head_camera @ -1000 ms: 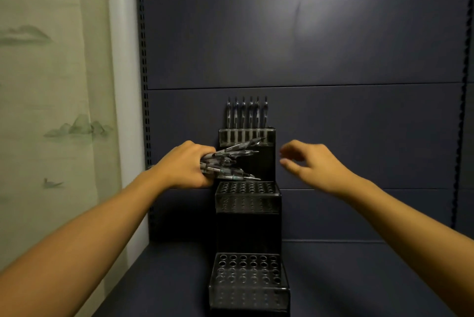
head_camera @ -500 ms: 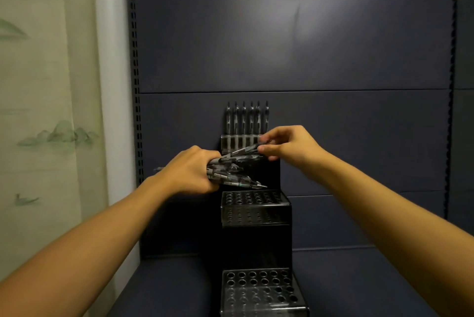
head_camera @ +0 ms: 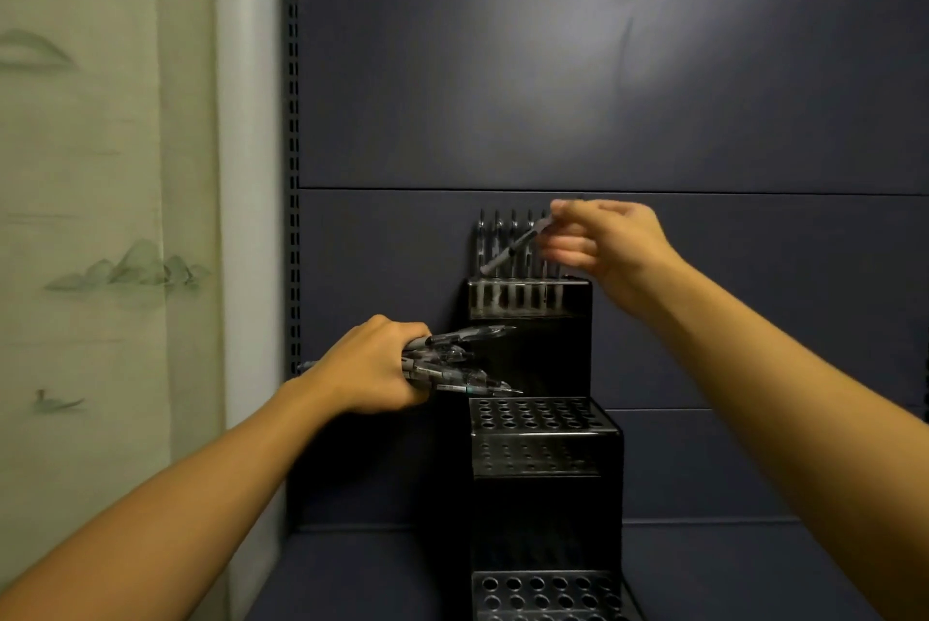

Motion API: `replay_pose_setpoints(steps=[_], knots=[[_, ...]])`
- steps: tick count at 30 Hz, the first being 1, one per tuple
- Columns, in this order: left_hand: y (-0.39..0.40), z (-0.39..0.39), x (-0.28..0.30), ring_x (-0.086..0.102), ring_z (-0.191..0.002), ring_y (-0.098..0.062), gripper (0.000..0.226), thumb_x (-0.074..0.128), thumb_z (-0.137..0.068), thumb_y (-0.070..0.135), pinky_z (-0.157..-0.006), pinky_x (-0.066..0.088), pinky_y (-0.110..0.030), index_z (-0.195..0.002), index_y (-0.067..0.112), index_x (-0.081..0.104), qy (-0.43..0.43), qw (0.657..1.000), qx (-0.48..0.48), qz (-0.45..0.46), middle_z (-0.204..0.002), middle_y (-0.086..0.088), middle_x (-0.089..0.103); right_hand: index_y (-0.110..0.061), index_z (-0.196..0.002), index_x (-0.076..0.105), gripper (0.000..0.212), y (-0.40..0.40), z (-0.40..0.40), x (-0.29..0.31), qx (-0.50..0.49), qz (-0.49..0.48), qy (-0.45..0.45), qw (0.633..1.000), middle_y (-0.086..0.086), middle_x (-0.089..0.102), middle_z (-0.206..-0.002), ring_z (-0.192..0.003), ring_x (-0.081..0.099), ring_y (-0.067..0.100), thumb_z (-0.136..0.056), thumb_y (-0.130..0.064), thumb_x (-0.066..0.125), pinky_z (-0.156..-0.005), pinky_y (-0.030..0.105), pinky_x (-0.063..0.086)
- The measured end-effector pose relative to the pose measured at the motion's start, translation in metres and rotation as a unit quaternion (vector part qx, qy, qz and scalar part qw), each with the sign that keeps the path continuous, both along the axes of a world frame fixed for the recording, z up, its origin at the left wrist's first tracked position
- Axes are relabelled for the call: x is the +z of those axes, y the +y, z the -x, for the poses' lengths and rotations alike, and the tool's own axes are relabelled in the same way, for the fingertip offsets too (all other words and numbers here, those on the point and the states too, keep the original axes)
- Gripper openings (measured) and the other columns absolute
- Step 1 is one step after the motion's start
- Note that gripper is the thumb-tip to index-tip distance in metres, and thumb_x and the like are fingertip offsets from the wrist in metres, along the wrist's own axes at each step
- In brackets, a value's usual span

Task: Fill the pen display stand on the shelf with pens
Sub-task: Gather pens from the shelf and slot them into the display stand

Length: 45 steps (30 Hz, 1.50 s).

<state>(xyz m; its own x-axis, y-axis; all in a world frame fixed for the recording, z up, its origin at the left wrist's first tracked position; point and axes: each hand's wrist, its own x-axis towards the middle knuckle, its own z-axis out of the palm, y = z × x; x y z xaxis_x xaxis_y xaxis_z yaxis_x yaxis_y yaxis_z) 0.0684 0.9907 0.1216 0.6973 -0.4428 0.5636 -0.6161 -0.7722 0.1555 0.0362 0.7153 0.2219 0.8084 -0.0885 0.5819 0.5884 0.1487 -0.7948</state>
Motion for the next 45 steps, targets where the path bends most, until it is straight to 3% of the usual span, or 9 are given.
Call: replay_pose_setpoints(steps=[7,10,13,20,30,35,40,43,45], knots=[[0.008,-0.013,-0.002,0.058,-0.057,-0.01,0.014,0.066,-0.067,0.035,-0.051,0.046,-0.034,-0.073,0.032,0.054,-0.006,1.0,-0.006,-0.017,-0.063,0.01,0.06,-0.004,-0.093,0.069,0.016,0.025,-0.025,0.039,-0.177,0.071,-0.047,0.981,0.014,0.074,-0.084,-0.063,0.075,0.02,-0.091,-0.019,0.076,-0.061,0.026,0.062],[0.009,-0.017,-0.003,0.057,-0.057,-0.009,0.014,0.067,-0.068,0.034,-0.051,0.045,-0.032,-0.073,0.033,0.053,-0.006,1.0,-0.01,-0.016,-0.063,0.01,0.061,-0.006,-0.092,0.069,0.018,0.036,-0.041,0.044,-0.209,0.114,-0.054,0.97,0.011,0.073,-0.083,-0.06,0.073,0.014,-0.09,-0.022,0.077,-0.059,0.022,0.06],[0.009,-0.019,-0.004,0.059,-0.058,-0.01,0.014,0.068,-0.069,0.033,-0.055,0.051,-0.039,-0.075,0.031,0.055,0.001,1.0,-0.016,-0.015,-0.065,0.009,0.062,-0.005,-0.093,0.07,0.021,0.045,-0.053,0.043,-0.218,0.145,-0.057,0.963,0.011,0.073,-0.085,-0.065,0.074,0.016,-0.089,-0.024,0.078,-0.059,0.023,0.061],[0.012,-0.02,-0.005,0.058,-0.058,-0.011,0.016,0.067,-0.068,0.036,-0.055,0.051,-0.04,-0.075,0.029,0.054,-0.008,1.0,-0.012,-0.016,-0.064,0.008,0.061,-0.005,-0.091,0.068,0.025,0.052,-0.068,0.034,-0.226,0.199,-0.055,0.952,0.011,0.073,-0.084,-0.066,0.074,0.017,-0.088,-0.027,0.079,-0.069,0.033,0.065],[0.011,-0.016,-0.003,0.06,-0.059,-0.01,0.019,0.075,-0.071,0.034,-0.058,0.054,-0.041,-0.077,0.03,0.057,0.002,1.0,-0.02,-0.012,-0.066,0.009,0.064,-0.005,-0.081,0.07,0.029,0.062,-0.072,0.026,-0.232,0.344,-0.024,0.91,0.008,0.074,-0.075,-0.068,0.075,0.021,-0.084,-0.032,0.08,-0.073,0.033,0.064],[0.011,-0.015,-0.003,0.06,-0.058,-0.011,0.02,0.075,-0.069,0.036,-0.058,0.054,-0.043,-0.076,0.028,0.057,0.001,1.0,-0.021,-0.005,-0.066,0.008,0.063,-0.002,-0.087,0.071,0.033,0.064,-0.074,0.017,-0.233,0.338,-0.02,0.912,0.008,0.075,-0.078,-0.071,0.075,0.021,-0.083,-0.033,0.08,-0.079,0.037,0.063],[0.011,-0.014,-0.002,0.061,-0.059,-0.012,0.018,0.073,-0.067,0.034,-0.058,0.054,-0.045,-0.077,0.028,0.058,0.017,0.999,-0.029,0.004,-0.067,0.006,0.064,-0.001,-0.084,0.074,0.042,0.054,-0.057,0.017,-0.297,0.388,-0.076,0.869,0.014,0.074,-0.074,-0.07,0.073,0.023,-0.083,-0.043,0.08,-0.078,0.041,0.062],[0.008,-0.013,-0.001,0.062,-0.06,-0.015,0.017,0.073,-0.067,0.031,-0.058,0.054,-0.046,-0.077,0.027,0.059,0.026,0.999,-0.036,0.018,-0.068,0.005,0.064,-0.008,-0.085,0.073,0.031,0.043,-0.029,0.016,-0.252,0.412,-0.111,0.868,0.009,0.074,-0.071,-0.065,0.073,0.02,-0.086,-0.038,0.08,-0.072,0.036,0.063],[0.005,-0.012,-0.002,0.061,-0.06,-0.019,0.017,0.071,-0.066,0.03,-0.057,0.052,-0.046,-0.075,0.025,0.058,0.027,0.999,-0.036,0.027,-0.066,0.004,0.063,-0.01,-0.085,0.074,0.023,0.036,-0.011,0.011,-0.181,0.475,-0.074,0.858,0.007,0.076,-0.072,-0.064,0.075,0.02,-0.086,-0.032,0.081,-0.069,0.032,0.064]])
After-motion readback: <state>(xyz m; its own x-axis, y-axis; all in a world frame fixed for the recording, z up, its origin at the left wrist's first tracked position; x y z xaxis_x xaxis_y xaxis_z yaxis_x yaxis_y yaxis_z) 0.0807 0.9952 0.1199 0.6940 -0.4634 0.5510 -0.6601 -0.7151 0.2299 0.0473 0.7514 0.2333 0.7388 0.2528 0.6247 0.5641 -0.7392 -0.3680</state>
